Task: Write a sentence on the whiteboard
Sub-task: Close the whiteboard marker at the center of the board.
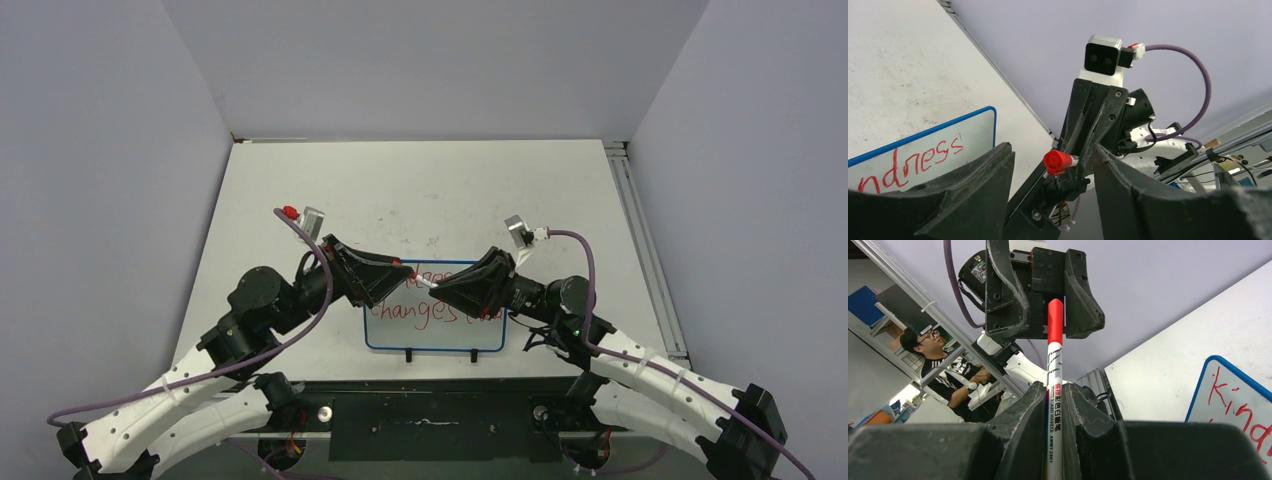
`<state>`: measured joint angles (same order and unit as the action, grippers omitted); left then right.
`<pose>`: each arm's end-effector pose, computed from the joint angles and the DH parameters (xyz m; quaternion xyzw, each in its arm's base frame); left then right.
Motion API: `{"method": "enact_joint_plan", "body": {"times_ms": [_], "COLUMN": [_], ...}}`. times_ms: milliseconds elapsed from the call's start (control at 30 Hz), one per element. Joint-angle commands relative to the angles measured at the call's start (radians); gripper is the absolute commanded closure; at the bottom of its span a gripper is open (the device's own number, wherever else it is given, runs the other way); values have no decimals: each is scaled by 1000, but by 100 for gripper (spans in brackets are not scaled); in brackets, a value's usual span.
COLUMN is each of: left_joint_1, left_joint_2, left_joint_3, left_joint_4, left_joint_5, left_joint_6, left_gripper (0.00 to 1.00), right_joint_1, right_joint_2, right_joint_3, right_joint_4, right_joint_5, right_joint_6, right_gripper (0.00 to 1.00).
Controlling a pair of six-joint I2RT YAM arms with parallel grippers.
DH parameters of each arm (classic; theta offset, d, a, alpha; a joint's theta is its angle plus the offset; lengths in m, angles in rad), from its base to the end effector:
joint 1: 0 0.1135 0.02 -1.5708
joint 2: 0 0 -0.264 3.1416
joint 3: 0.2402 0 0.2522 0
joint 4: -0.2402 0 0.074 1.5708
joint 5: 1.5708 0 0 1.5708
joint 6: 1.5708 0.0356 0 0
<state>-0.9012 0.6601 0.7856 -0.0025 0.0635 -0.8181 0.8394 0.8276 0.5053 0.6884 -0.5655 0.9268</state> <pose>0.0949 -0.1235 0.3790 0.0513 0.6604 -0.5811 0.4729 0.1126 0.1541 0.3245 -0.2059 0.5536 0.7118 0.3801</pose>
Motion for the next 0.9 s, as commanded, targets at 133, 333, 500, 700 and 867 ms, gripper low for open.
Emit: {"method": "enact_joint_plan", "body": {"times_ms": [133,333,500,700,867], "left_joint_1": [5,5,5,5,5], "left_joint_2": [-18,-7,-1,-2,-1], "left_joint_3": [-4,-2,-3,-12,-29], "left_joint_4": [123,127,125,125,139], "left_joint_5": [18,26,35,54,79], "left_joint_6": [-21,-23,-22,-14,-10], "left_gripper": [58,74,90,100,100], "right_joint_1": [8,8,9,8,8], "right_joint_2": [25,34,35,19,3], "right_joint_3": [-16,-20,-23,-24,-41], "right_joint_4": [160,165,166,135,163], "right_joint_5": [-19,-19,-10,51,117], "right_joint_6": [43,49,47,37,41], "right_gripper": [95,95,95,95,95]}}
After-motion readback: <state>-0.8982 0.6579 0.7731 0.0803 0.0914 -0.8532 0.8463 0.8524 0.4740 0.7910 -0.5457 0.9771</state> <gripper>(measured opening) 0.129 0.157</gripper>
